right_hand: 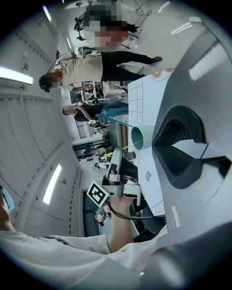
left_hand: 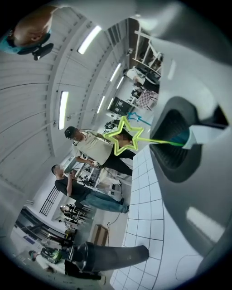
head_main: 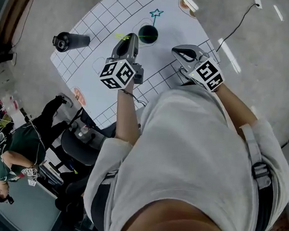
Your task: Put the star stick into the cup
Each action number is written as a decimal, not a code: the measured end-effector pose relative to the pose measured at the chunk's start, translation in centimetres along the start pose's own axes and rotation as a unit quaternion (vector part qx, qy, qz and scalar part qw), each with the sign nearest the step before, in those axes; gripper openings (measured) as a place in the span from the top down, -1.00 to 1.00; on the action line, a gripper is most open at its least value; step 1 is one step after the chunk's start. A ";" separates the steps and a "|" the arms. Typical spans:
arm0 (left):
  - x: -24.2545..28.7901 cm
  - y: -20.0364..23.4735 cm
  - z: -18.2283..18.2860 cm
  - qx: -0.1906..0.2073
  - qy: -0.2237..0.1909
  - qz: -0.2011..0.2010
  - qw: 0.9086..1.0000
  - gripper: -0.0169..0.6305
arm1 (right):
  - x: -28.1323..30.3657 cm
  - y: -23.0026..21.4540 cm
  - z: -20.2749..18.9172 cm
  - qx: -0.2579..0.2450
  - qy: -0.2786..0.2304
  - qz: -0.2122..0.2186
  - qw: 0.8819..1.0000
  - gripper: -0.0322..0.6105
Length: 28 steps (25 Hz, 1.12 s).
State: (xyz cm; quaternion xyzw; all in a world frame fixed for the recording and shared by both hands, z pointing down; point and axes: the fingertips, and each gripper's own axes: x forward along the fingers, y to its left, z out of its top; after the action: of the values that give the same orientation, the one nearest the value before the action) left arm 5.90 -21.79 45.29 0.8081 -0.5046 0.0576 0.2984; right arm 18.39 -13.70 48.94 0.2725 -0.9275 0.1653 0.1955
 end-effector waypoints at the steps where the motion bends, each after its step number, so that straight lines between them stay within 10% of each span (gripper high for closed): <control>1: 0.2 -0.1 -0.3 0.001 0.004 0.003 1.000 0.87 | 0.0 -0.2 -0.1 0.001 0.000 0.001 1.000 0.90; 17: -1.6 -0.3 -4.6 -0.038 0.024 0.078 0.996 0.42 | -0.1 -2.6 0.7 0.024 -0.009 0.035 0.999 0.90; 22: -5.3 -0.8 -6.5 -0.021 0.006 0.095 0.995 0.91 | -1.1 -0.8 2.5 0.009 -0.040 -0.018 0.999 0.90; 28: -7.4 -3.3 -6.4 0.032 -0.027 0.105 0.994 0.94 | -2.7 1.2 4.8 0.004 -0.089 -0.058 0.994 0.90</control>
State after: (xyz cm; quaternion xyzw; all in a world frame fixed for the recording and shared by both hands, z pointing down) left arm 6.43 -11.53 46.17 0.7614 -0.5921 0.0830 0.2506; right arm 18.44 -13.51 43.35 0.3406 -0.9230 0.1324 0.1208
